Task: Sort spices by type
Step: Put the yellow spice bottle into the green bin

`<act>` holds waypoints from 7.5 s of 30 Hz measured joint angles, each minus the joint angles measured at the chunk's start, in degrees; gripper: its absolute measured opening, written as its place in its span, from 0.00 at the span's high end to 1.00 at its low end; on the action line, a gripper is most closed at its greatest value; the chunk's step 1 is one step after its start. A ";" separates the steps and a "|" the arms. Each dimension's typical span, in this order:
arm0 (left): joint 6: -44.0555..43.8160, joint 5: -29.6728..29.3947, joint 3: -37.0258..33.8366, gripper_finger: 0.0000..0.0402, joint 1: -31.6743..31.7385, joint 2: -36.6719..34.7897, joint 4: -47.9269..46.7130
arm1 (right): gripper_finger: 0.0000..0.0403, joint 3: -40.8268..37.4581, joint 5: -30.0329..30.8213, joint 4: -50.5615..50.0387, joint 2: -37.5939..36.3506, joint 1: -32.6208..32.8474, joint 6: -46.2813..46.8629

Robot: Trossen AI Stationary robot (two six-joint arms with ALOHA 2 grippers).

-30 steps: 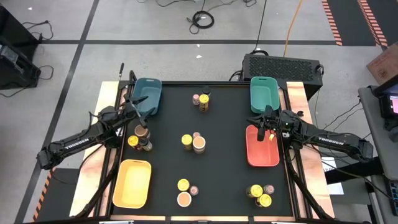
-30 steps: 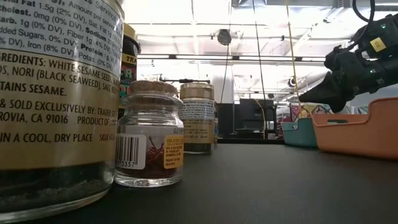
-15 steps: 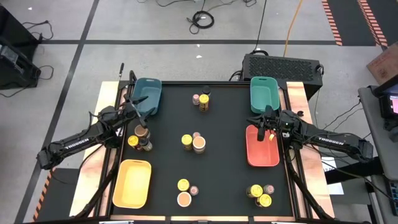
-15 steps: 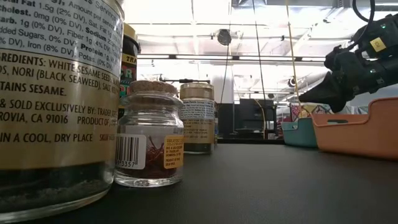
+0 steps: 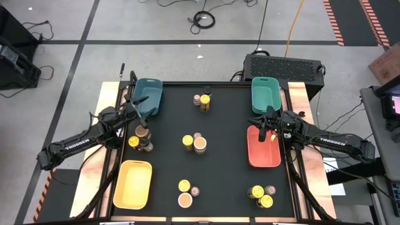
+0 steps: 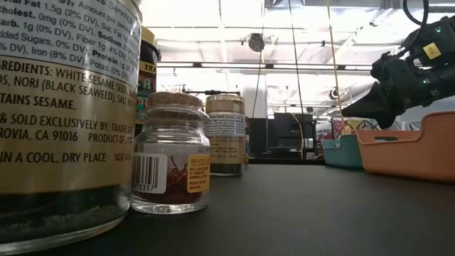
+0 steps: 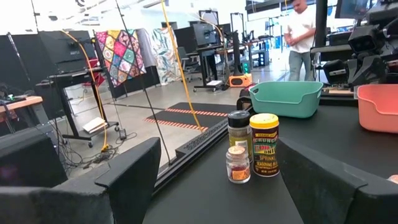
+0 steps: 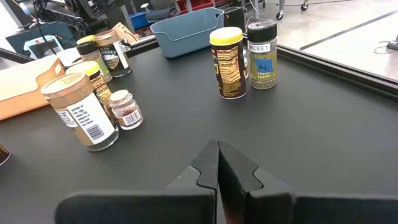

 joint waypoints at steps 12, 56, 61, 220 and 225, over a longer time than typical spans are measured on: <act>0.05 0.00 0.02 0.20 0.00 0.00 -0.22 | 1.00 0.00 -0.04 1.01 -0.02 0.02 2.11; -11.06 15.04 20.66 0.27 -19.74 13.29 -9.56 | 1.00 69.07 -15.32 -38.34 49.96 27.28 11.44; -8.55 10.01 23.90 0.28 -25.76 19.16 -9.44 | 1.00 75.99 -15.10 -42.51 56.21 31.67 14.81; 4.51 12.20 34.09 0.28 -30.77 48.57 -2.61 | 0.45 78.31 -16.36 -67.63 83.76 46.46 41.16; 4.53 12.15 34.09 0.28 -30.76 48.57 -2.97 | 0.44 78.31 -16.40 -67.90 81.00 39.22 32.19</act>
